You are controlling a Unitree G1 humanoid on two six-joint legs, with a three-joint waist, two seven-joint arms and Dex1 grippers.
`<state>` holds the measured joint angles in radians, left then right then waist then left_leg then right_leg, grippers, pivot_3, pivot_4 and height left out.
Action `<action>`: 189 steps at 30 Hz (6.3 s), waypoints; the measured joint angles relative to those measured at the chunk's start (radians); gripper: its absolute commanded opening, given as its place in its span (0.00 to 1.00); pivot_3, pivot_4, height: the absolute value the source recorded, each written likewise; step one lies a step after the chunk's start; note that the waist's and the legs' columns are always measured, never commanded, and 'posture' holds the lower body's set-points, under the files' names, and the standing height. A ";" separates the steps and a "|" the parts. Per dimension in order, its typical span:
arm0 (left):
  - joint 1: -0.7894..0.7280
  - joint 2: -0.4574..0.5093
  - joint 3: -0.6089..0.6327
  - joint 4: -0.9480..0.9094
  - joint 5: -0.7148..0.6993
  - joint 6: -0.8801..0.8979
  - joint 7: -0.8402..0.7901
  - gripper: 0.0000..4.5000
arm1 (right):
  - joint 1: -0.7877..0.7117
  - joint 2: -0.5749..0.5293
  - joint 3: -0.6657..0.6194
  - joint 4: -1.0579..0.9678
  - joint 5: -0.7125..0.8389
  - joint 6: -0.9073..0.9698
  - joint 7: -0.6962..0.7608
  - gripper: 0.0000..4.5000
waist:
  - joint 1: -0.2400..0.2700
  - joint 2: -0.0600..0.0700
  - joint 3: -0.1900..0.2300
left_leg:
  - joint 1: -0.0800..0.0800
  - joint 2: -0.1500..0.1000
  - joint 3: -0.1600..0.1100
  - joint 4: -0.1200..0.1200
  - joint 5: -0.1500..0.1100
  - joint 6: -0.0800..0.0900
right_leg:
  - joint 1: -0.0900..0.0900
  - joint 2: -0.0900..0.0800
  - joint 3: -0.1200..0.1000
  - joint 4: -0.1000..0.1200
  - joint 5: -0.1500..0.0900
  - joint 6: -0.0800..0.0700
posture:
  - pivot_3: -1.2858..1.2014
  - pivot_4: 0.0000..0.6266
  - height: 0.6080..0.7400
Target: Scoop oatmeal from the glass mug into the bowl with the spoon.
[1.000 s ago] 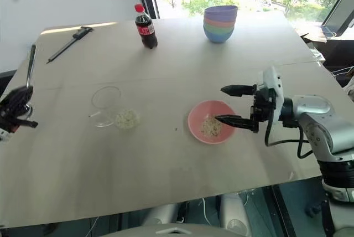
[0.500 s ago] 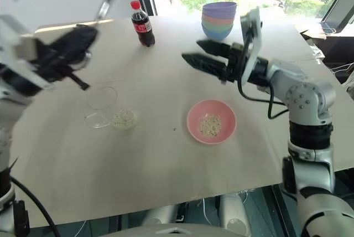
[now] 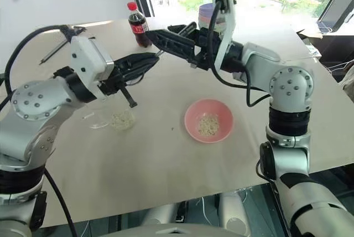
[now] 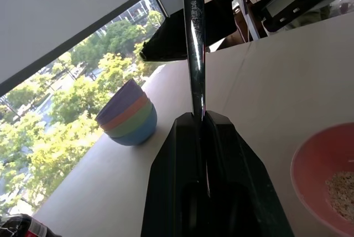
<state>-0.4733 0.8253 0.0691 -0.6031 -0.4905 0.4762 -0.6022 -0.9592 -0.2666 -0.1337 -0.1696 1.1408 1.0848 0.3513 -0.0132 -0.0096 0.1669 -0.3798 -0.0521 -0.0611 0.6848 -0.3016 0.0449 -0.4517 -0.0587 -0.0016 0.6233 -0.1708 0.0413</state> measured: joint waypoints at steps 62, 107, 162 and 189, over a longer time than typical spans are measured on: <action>0.937 -0.645 0.350 0.052 0.329 -0.442 0.278 0.42 | -0.006 -0.070 -0.050 0.216 -0.229 -0.136 0.045 0.00 | 0.000 0.000 -0.002 | 0.001 0.001 0.002 0.001 -0.003 0.005 | 0.001 -0.005 0.001 -0.001 0.000 -0.001 | 0.52 0.24 1.00; 0.708 -0.590 0.281 0.219 0.299 -0.461 0.364 0.01 | 0.026 -0.064 -0.070 0.177 -0.242 -0.132 0.033 0.00 | 0.001 0.002 -0.002 | 0.001 0.001 0.000 0.000 0.000 0.001 | 0.001 -0.007 0.000 0.000 0.000 -0.001 | 0.52 0.24 1.00; 0.175 -0.312 -0.048 0.307 0.382 -0.035 0.170 0.01 | -0.017 0.088 0.166 0.102 -0.466 0.109 0.134 0.00 | 0.000 0.002 -0.002 | -0.003 -0.001 -0.001 0.000 0.001 -0.002 | -0.005 -0.005 0.000 0.002 0.000 0.000 | 0.52 0.24 1.00; 0.135 -0.363 -0.077 0.399 0.399 -0.121 0.163 0.01 | -0.052 0.057 0.005 0.105 -0.392 0.224 0.033 0.00 | 0.001 0.002 -0.002 | -0.003 -0.001 0.000 0.000 0.001 -0.002 | -0.005 -0.006 0.000 0.003 0.000 0.000 | 0.52 0.24 1.00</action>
<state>-0.3381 0.4624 -0.0082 -0.2043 -0.0917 0.3554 -0.4389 -1.0112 -0.2095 -0.1287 -0.0649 0.7485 1.3084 0.3848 -0.0123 -0.0075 0.1651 -0.3831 -0.0536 -0.0615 0.6851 -0.3002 0.0431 -0.4568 -0.0647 -0.0013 0.6258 -0.1707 0.0410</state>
